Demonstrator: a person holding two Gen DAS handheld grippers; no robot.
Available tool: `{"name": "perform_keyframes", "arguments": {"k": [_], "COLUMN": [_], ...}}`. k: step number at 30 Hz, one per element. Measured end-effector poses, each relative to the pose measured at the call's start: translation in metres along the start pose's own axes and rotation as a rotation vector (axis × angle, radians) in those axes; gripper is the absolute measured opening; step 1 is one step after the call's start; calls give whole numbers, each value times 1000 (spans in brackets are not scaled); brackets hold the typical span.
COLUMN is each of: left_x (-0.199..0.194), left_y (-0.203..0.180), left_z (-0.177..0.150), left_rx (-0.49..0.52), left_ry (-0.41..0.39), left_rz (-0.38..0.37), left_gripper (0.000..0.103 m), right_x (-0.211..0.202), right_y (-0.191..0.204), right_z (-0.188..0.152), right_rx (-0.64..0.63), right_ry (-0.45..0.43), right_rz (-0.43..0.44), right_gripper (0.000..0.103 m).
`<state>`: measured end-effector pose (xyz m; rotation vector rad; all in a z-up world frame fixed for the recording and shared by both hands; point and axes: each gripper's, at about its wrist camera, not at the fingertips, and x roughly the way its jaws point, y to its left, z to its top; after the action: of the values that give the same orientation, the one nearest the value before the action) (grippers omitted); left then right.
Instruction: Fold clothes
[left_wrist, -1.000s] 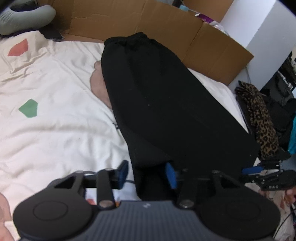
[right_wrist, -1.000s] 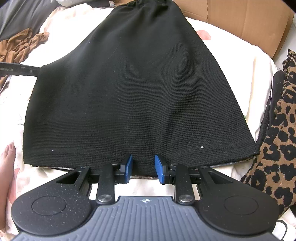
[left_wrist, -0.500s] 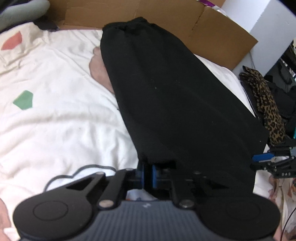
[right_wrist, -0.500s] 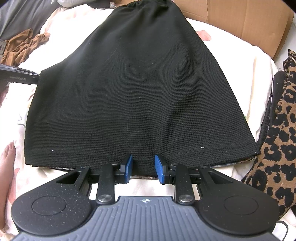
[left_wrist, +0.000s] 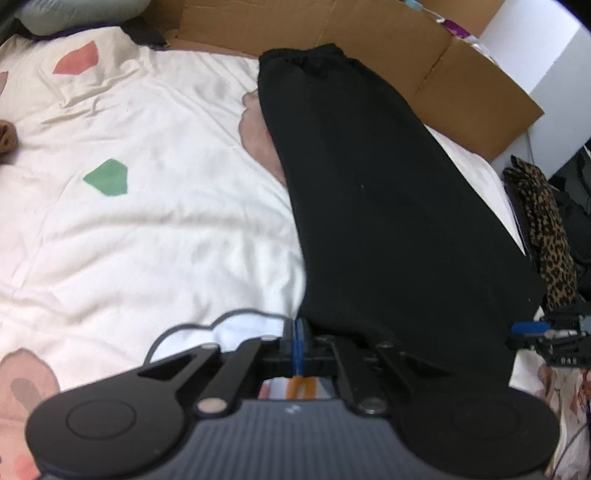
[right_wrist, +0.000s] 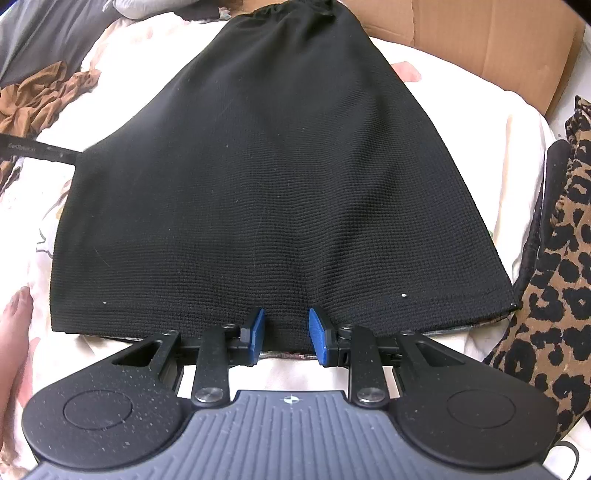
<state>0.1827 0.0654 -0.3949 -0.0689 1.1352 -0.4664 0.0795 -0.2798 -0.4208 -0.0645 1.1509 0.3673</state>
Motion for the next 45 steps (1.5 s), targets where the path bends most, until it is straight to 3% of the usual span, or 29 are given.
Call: {"name": "perform_keyframes", "arguments": {"k": [8,16,24,32,35,37,45], "left_x": [-15,0,39,21,13,10,14], "left_y": [-2,-33,-40,-47,-47,-48,-46], "left_z": [3,18,-4,-9,-10,-11,-18], "left_rx": [-12,78,105,76,40,20,-69], "left_ry": [-39,-64,70,97,99,108,161], "left_rz": [-14,-68,-66,-78,-77,-85,-145], "left_gripper": [8,8,7,8,17,30,34], "right_x": [-1,-6,-8,-17,-20,-20,-18], "right_y": [2,-7,-12,-20,-24,-27,-30], "right_z": [2,-2,-3,-7,-10,-14,-18], "right_rx": [1,0,13,46,67,67,76], "right_ry": [-2,0,-11,-15,-20,-25,-32], "right_rz": [-4,-1,11,15,16,15,24], "right_gripper": [32,32,32,32,32,32,32]}}
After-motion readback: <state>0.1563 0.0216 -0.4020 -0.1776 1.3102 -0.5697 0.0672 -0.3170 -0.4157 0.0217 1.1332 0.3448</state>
